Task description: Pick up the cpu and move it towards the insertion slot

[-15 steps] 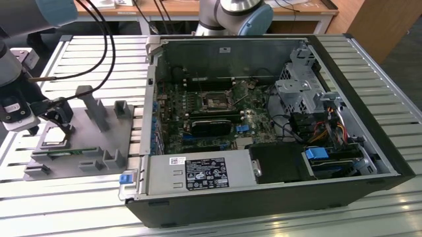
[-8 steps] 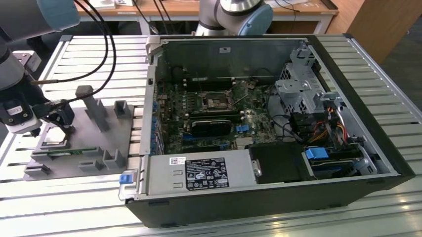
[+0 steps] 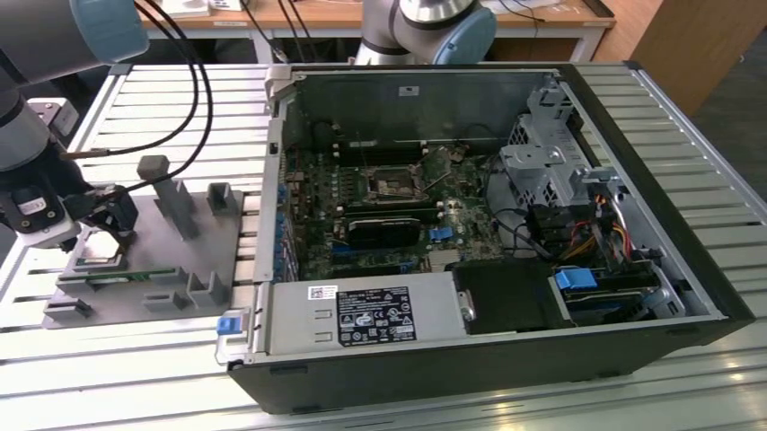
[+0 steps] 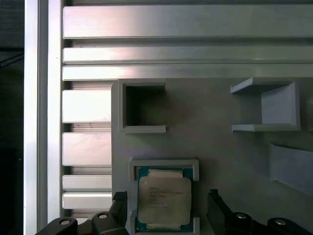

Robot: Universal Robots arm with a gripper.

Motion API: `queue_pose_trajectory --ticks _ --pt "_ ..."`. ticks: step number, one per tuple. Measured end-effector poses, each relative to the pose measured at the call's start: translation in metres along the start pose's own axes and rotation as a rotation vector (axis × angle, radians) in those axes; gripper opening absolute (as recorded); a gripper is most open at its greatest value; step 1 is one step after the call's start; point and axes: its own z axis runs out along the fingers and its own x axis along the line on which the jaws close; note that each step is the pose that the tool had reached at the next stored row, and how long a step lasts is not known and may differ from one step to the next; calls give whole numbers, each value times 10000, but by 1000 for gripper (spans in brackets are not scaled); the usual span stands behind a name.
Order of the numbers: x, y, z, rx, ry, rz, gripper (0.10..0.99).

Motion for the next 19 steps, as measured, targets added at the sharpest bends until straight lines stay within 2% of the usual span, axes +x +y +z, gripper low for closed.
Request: queue_pose_trajectory --ticks 7,8,19 --pt "0 -1 31 1 2 -23 733" --pt "0 0 33 1 2 -34 663" --pt "7 14 51 0 4 -213 663"
